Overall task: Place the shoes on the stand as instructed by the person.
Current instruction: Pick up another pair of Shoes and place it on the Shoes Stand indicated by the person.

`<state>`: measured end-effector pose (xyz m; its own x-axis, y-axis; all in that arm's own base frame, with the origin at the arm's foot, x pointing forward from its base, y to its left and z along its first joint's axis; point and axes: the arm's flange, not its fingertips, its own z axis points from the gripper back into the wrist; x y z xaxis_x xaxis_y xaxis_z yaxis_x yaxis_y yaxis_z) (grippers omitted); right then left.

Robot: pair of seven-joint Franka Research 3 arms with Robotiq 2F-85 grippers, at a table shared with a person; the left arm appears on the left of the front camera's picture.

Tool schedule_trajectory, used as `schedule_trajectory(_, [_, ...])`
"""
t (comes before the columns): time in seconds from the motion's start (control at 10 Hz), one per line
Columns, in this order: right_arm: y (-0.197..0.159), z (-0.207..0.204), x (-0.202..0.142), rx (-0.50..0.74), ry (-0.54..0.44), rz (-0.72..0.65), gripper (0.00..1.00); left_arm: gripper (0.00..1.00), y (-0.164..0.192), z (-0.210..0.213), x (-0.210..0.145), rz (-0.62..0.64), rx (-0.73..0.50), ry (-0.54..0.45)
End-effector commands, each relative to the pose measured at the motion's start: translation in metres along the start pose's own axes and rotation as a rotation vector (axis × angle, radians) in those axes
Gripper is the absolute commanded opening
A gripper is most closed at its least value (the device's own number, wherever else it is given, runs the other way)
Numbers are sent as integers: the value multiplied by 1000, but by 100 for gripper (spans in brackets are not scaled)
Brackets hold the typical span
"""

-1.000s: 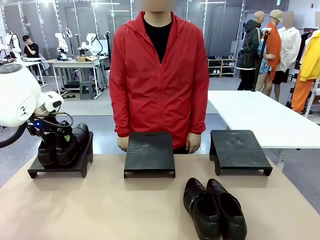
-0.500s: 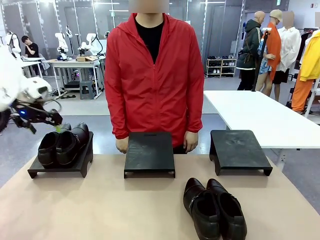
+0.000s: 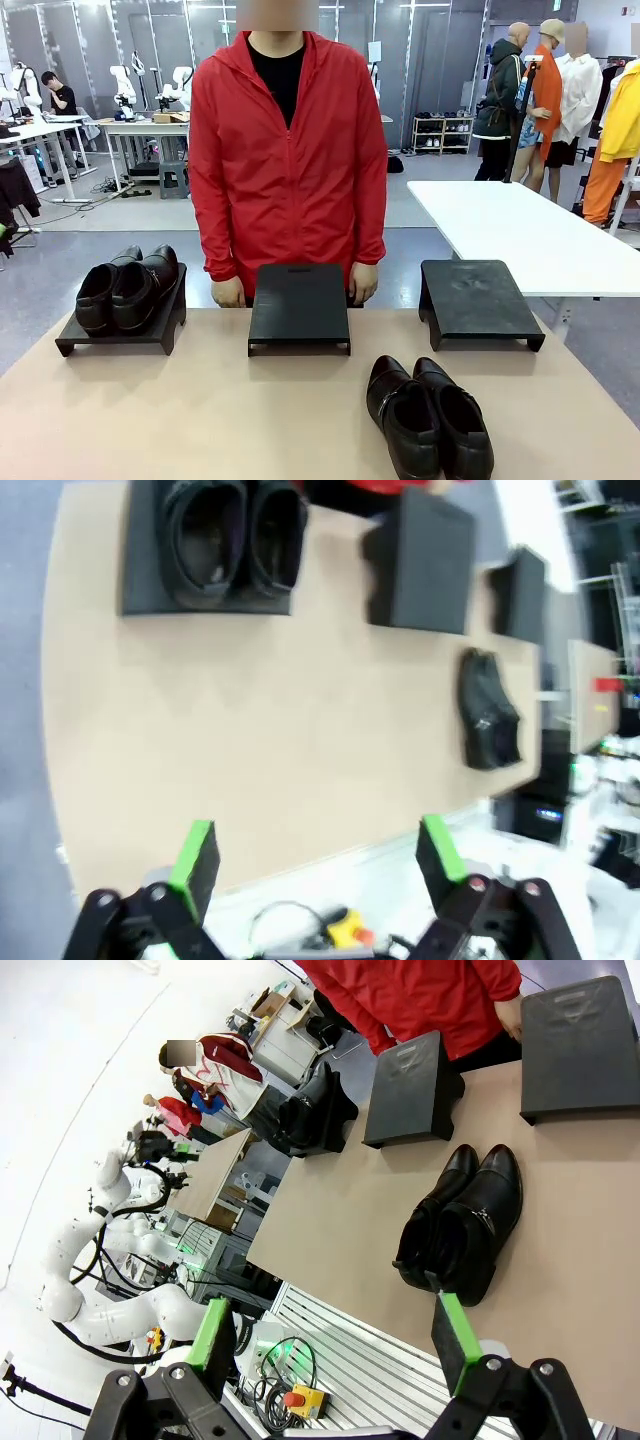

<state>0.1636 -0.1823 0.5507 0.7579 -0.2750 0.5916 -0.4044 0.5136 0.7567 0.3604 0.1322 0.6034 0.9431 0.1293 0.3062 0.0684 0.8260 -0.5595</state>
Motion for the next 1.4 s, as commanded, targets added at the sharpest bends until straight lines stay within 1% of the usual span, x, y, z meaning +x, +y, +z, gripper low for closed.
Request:
schedule_trajectory(0.0, [1,2,2,11,-10,20,100,100,48,40,-10,89,-186,-3])
schedule_trajectory(0.1, [1,2,2,11,-10,20,100,100,86,64,-34,129,-321,-26])
schedule_trajectory(0.2, [1,2,2,11,-10,20,100,100,120,79,-56,126,-457,-20])
schedule_trajectory(0.3, [1,2,2,11,-10,20,100,100,153,80,-73,116,-576,-24])
schedule_trajectory(0.5, [1,2,2,11,-10,20,100,100,217,71,-104,131,-742,-70])
schedule_trajectory(0.6, [1,2,2,11,-10,20,100,100,234,70,-112,118,-787,-69])
schedule_trajectory(0.7, [1,2,2,11,-10,20,100,100,241,70,-112,113,-795,-67])
schedule_trajectory(0.8, [1,2,2,11,-10,20,100,100,239,70,-109,112,-783,-64])
schedule_trajectory(0.9, [1,2,2,11,-10,20,100,100,238,72,-105,117,-754,-29])
schedule_trajectory(1.0, [1,2,2,11,-10,20,100,100,230,51,-130,138,-788,-95])
schedule_trajectory(1.3, [1,2,2,11,-10,20,100,100,230,51,-130,138,-788,-95])
